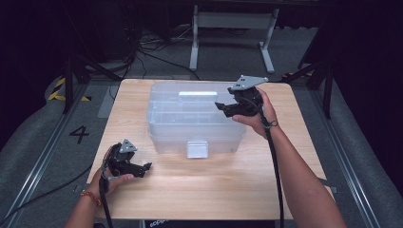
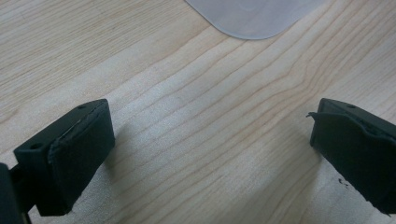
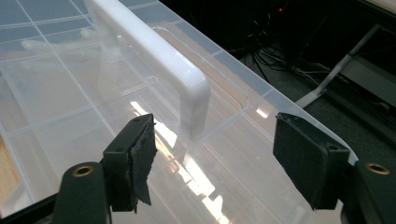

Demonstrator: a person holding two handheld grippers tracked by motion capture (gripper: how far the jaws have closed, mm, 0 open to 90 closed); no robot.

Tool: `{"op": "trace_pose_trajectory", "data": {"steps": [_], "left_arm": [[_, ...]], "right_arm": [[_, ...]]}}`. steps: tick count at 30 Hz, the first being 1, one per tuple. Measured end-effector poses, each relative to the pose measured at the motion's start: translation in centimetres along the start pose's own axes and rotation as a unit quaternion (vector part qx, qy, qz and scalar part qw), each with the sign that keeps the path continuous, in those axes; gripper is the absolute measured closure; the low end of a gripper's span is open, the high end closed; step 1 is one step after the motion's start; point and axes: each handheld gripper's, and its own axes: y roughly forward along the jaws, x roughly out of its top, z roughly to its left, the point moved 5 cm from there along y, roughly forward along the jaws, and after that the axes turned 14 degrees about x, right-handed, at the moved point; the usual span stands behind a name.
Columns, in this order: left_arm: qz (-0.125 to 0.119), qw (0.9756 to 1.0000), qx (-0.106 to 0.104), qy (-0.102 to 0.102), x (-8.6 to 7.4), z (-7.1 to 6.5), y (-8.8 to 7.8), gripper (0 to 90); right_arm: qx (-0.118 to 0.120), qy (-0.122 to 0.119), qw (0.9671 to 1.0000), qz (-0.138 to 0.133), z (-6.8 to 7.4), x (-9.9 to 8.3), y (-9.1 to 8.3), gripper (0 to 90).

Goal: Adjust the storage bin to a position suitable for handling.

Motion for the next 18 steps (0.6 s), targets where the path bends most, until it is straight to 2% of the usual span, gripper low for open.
{"op": "trace_pose_trajectory", "data": {"steps": [6, 9, 14, 17, 18], "left_arm": [[0.000, 1.0000, 0.000, 0.000, 0.0, 0.0, 0.0, 0.3], [0.000, 1.0000, 0.000, 0.000, 0.0, 0.0, 0.0, 0.3], [0.000, 1.0000, 0.000, 0.000, 0.0, 0.0, 0.0, 0.3], [0.000, 1.0000, 0.000, 0.001, 0.0, 0.0, 0.0, 0.3], [0.000, 1.0000, 0.001, 0.002, 0.0, 0.0, 0.0, 0.4]], "right_arm": [[0.005, 0.000, 1.0000, 0.004, 0.1, 0.4, 0.8, 31.0], [0.008, -0.004, 0.9999, 0.005, 0.1, 0.6, 1.0, 34.4], [0.011, -0.007, 0.9999, 0.007, 0.1, 1.1, 1.2, 44.1], [0.010, -0.008, 0.9999, 0.009, 0.0, 1.2, 1.2, 46.6], [0.010, -0.013, 0.9998, 0.008, 0.0, 1.3, 1.3, 51.9]]}}
